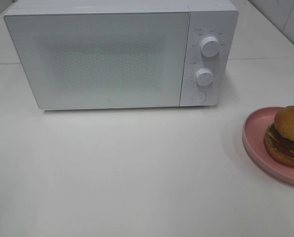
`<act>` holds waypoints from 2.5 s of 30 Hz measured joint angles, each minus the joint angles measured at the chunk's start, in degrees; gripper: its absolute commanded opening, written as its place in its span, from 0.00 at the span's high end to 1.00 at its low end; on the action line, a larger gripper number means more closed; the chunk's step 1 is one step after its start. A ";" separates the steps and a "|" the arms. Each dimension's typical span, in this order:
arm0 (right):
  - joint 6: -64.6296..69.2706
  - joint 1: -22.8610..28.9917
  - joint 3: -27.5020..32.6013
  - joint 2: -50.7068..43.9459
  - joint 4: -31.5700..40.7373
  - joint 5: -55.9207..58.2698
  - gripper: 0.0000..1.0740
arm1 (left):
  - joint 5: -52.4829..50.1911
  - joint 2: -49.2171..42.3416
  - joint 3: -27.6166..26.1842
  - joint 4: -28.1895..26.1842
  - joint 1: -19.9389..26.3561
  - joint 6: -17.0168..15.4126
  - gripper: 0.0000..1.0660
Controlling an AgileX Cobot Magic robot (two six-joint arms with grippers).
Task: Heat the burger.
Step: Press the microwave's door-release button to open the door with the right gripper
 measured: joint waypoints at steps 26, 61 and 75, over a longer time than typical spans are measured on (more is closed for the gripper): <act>0.00 0.00 0.00 0.00 0.00 0.00 0.44 | 0.00 0.00 0.00 0.00 0.00 0.00 1.00; 0.00 0.00 -1.20 21.43 0.00 -12.83 0.41 | 0.00 0.00 0.00 0.00 0.00 0.00 1.00; 0.00 0.00 -1.20 40.91 0.00 -36.10 0.41 | 0.00 0.00 0.00 0.00 0.00 0.00 1.00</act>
